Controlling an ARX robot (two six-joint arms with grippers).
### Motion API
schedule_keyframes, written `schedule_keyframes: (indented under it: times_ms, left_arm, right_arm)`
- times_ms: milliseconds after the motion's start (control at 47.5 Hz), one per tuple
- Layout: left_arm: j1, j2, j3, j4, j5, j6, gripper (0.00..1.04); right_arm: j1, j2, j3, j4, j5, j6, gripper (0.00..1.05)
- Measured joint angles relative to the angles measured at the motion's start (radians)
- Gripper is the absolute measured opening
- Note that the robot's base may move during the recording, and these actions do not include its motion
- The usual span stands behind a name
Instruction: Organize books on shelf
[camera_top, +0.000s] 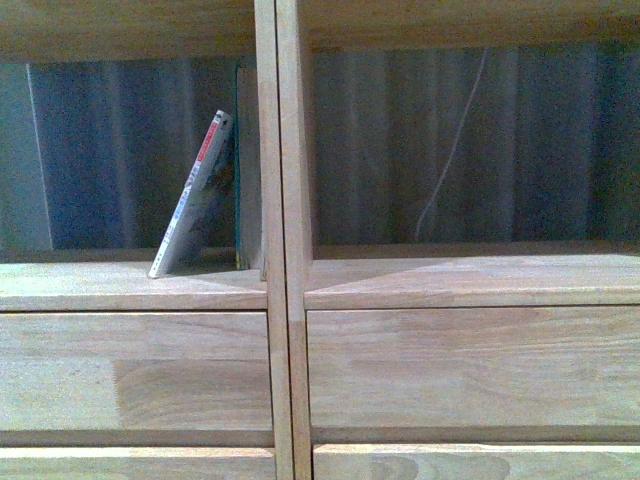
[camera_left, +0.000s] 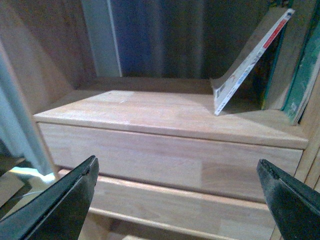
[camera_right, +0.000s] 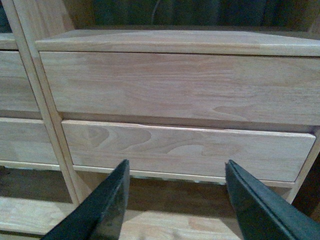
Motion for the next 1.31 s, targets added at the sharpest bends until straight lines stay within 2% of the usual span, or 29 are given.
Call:
schedule_keyframes:
  times_ms: [84, 211, 253, 274, 295, 358, 611, 737, 779, 822, 885, 1306]
  left_arm:
    - [-0.045, -0.177, -0.057, -0.105, -0.071, 0.019, 0.97]
    - [-0.115, -0.329, -0.104, -0.167, -0.162, 0.019, 0.97]
    - [-0.103, -0.371, -0.113, -0.212, -0.092, -0.003, 0.92]
    - [-0.079, -0.393, -0.124, -0.248, -0.007, -0.026, 0.86]
    - [-0.064, -0.409, -0.143, -0.254, 0.033, -0.032, 0.83]
    - [-0.033, -0.452, -0.223, -0.245, 0.12, -0.053, 0.72]
    - [0.087, -0.55, -0.394, -0.214, 0.257, -0.076, 0.33]
    - [0.153, -0.589, -0.435, -0.205, 0.323, -0.077, 0.08]
    - [0.192, -0.599, -0.447, -0.204, 0.387, -0.083, 0.02]
    - [0.262, -0.613, -0.461, -0.204, 0.457, -0.082, 0.03]
    - [0.312, -0.625, -0.478, -0.201, 0.467, -0.083, 0.03]
    - [0.318, -0.672, -0.538, -0.188, 0.48, -0.083, 0.03]
  right_arm:
    - [0.0, 0.0, 0.0, 0.0, 0.0, 0.0, 0.8]
    - [0.0, 0.0, 0.0, 0.0, 0.0, 0.0, 0.98]
    - [0.0, 0.0, 0.0, 0.0, 0.0, 0.0, 0.98]
    - [0.0, 0.0, 0.0, 0.0, 0.0, 0.0, 0.97]
    - [0.0, 0.0, 0.0, 0.0, 0.0, 0.0, 0.98]
    - [0.0, 0.0, 0.0, 0.0, 0.0, 0.0, 0.98]
    - [0.0, 0.0, 0.0, 0.0, 0.0, 0.0, 0.98]
    - [0.0, 0.0, 0.0, 0.0, 0.0, 0.0, 0.98]
    - [0.0, 0.0, 0.0, 0.0, 0.0, 0.0, 0.98]
    - [0.0, 0.0, 0.0, 0.0, -0.001, 0.0, 0.98]
    - [0.0, 0.0, 0.0, 0.0, 0.0, 0.0, 0.98]
    - [0.0, 0.0, 0.0, 0.0, 0.0, 0.0, 0.98]
